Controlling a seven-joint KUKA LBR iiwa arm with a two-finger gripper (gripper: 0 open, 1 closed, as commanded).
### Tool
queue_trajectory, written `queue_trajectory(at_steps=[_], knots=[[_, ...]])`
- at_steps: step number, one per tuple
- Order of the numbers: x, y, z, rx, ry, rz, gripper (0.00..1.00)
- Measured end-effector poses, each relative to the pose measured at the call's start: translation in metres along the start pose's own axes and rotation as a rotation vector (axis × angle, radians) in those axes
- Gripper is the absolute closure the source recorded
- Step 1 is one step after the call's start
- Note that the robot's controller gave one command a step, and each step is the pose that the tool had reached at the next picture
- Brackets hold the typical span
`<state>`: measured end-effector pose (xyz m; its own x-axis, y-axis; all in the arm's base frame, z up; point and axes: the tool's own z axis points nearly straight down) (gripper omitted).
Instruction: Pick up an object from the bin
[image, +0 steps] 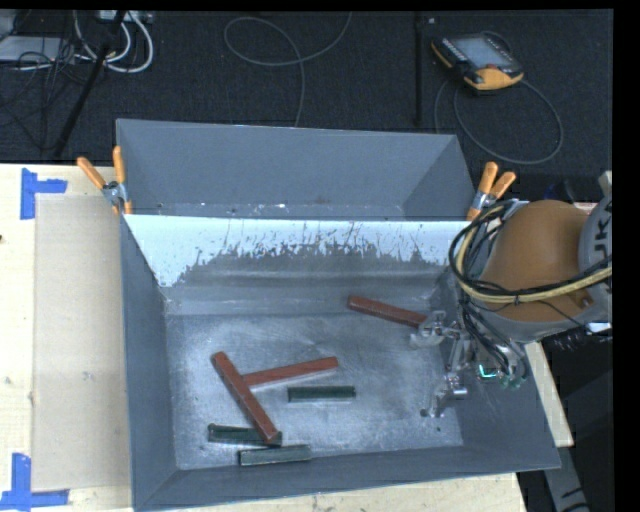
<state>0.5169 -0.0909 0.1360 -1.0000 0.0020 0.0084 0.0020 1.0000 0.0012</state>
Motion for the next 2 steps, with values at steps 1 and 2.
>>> queue_trajectory(at_steps=[1, 2], knots=[[-0.002, 0.000, -0.004, 0.001, -0.007, -0.003, 0.00], [-0.022, 0.033, 0.018, 0.003, -0.011, -0.098, 0.00]])
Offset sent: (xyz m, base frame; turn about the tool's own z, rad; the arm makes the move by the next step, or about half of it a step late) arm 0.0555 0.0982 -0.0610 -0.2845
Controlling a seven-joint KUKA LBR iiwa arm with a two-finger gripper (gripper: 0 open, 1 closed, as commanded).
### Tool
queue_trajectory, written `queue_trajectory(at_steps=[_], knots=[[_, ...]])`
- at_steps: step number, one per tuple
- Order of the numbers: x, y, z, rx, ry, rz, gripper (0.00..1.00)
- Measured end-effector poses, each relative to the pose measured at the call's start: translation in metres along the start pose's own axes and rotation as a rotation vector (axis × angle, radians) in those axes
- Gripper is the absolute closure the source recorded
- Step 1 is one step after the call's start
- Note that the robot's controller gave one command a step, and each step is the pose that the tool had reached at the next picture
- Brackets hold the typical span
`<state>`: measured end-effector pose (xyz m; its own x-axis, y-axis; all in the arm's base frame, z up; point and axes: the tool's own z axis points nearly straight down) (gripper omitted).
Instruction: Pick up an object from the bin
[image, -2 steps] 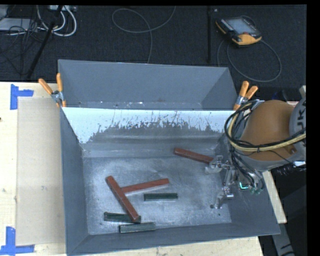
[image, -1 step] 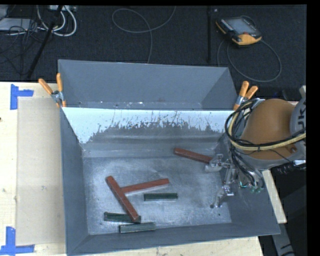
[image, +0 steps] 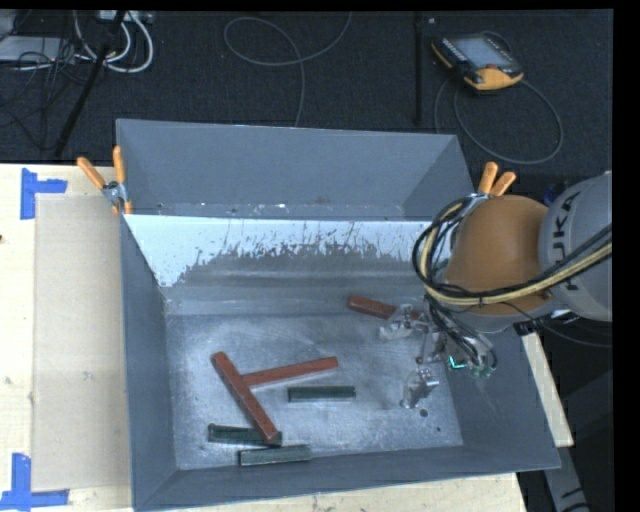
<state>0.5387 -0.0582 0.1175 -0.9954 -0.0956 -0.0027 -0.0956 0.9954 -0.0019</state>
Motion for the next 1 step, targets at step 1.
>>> queue_trajectory(at_steps=[1], knots=[[-0.0420, 0.0631, 0.0402, -0.002, -0.003, -0.187, 1.00]])
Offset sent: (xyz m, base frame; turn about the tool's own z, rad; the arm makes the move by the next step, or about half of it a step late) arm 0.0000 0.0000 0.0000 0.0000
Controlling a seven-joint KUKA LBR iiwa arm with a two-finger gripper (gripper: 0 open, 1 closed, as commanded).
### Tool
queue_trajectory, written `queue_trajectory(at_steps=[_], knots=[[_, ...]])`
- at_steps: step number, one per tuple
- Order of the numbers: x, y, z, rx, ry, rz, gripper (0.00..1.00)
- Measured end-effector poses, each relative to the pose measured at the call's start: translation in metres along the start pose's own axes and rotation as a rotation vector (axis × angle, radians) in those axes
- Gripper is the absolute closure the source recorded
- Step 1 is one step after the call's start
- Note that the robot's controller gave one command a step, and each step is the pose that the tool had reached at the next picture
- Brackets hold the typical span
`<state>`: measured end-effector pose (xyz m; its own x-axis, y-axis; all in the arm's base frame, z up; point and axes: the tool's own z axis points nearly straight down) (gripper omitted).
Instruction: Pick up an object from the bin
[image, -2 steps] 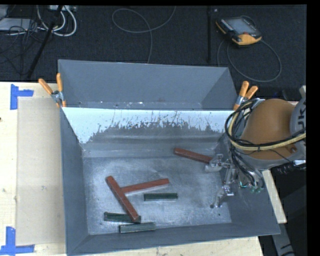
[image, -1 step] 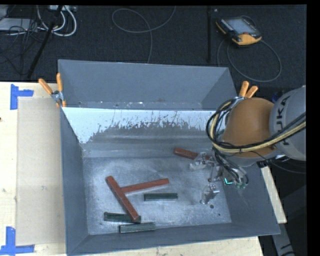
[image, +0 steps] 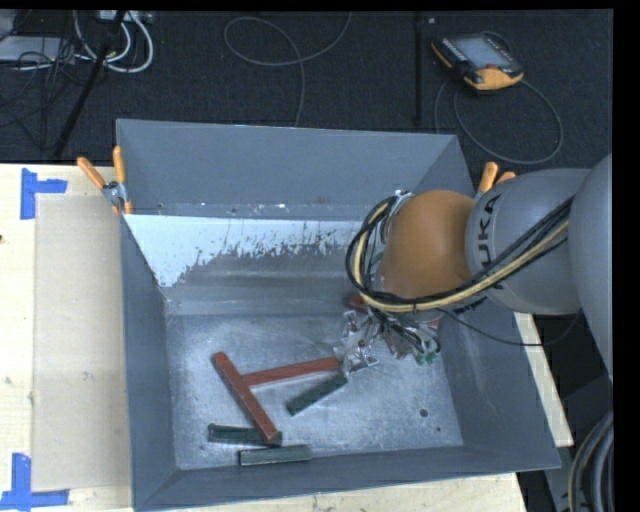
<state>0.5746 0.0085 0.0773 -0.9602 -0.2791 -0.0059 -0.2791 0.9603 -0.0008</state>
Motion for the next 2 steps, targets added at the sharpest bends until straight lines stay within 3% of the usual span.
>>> queue_trajectory(at_steps=[1, 2], knots=[[0.0012, 0.0003, 0.0014, -0.001, 0.003, -0.001, 0.00], [0.0012, 0.0002, 0.0014, 0.000, 0.003, -0.001, 0.00]])
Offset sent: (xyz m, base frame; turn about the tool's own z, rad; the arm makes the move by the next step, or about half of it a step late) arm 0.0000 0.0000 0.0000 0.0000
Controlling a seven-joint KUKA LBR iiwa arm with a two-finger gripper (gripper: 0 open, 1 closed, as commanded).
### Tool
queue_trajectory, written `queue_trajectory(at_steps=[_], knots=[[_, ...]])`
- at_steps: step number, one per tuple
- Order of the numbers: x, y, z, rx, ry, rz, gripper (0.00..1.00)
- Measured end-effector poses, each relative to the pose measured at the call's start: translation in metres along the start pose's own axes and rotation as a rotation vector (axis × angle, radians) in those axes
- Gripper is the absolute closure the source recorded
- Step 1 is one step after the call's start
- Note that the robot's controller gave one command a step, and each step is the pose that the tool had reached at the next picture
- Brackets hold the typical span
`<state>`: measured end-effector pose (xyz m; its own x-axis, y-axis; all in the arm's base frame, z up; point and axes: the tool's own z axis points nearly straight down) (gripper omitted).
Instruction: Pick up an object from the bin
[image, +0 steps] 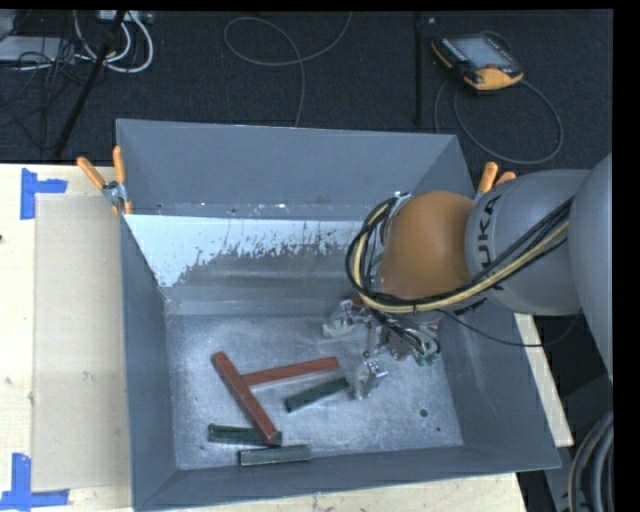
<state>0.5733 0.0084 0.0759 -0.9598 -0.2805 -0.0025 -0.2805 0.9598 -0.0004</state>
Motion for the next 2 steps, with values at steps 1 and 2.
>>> queue_trajectory(at_steps=[1, 2], knots=[[0.0367, 0.0596, -0.0004, 0.000, -0.009, -0.021, 1.00], [0.0367, 0.0596, -0.0004, 0.000, -0.009, -0.021, 1.00]])
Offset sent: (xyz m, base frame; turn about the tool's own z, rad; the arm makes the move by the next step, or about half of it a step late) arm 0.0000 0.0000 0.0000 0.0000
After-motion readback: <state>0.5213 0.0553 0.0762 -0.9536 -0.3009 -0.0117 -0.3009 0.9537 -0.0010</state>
